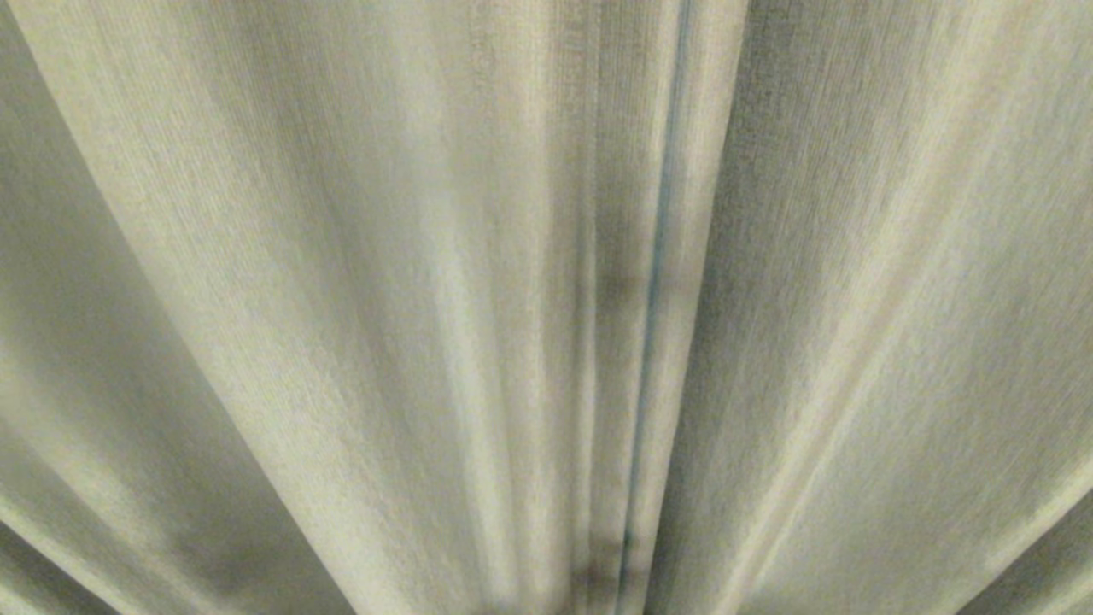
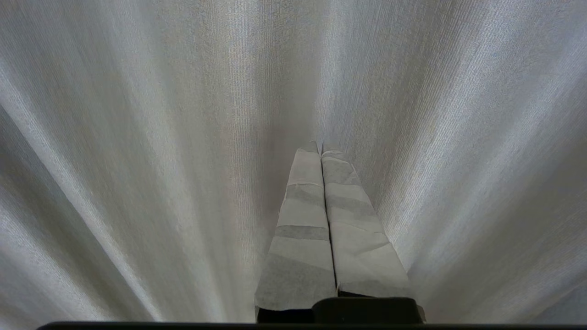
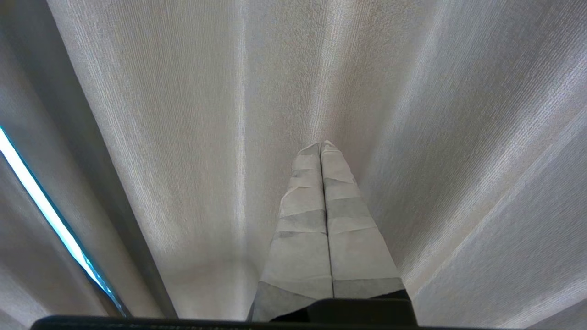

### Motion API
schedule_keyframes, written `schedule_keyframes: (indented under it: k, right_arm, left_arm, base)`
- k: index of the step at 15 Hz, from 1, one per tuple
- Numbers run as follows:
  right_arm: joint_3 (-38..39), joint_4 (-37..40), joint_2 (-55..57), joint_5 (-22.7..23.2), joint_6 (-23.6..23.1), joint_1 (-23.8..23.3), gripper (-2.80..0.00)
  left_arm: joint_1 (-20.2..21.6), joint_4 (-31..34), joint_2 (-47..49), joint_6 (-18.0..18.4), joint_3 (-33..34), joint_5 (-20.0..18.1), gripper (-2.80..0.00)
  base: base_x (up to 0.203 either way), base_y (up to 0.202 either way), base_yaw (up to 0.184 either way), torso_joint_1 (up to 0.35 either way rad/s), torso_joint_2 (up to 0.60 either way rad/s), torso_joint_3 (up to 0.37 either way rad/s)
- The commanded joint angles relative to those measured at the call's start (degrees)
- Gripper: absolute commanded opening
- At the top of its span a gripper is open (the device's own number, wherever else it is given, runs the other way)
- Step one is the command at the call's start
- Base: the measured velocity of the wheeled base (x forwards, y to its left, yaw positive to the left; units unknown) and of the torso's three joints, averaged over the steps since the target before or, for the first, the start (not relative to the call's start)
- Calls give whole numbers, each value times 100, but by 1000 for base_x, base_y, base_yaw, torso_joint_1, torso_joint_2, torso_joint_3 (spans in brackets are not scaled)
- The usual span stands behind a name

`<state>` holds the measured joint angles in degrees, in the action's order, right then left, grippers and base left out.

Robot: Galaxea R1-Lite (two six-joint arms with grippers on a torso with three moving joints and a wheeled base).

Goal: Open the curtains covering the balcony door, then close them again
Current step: Pull the outer curtains open on both sides

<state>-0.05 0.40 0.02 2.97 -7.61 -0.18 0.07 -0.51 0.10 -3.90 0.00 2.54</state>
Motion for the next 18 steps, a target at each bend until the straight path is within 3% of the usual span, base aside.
schedule_keyframes:
  k: [1, 16, 18]
  right_arm:
    - [3, -5, -2, 1, 5, 1, -280]
    - [5, -5, -2, 1, 5, 1, -280]
    - [-4, -5, -2, 1, 5, 1, -280]
  left_arm:
    - [1, -2, -1, -5, 0, 9, -280]
    - [1, -10, -6, 43, 0, -12, -280]
    - [7, 14, 11, -9, -345, -88, -280]
  base:
    - [0, 0, 0, 0, 0, 0]
    - [0, 0, 0, 0, 0, 0]
    - [0, 0, 0, 0, 0, 0]
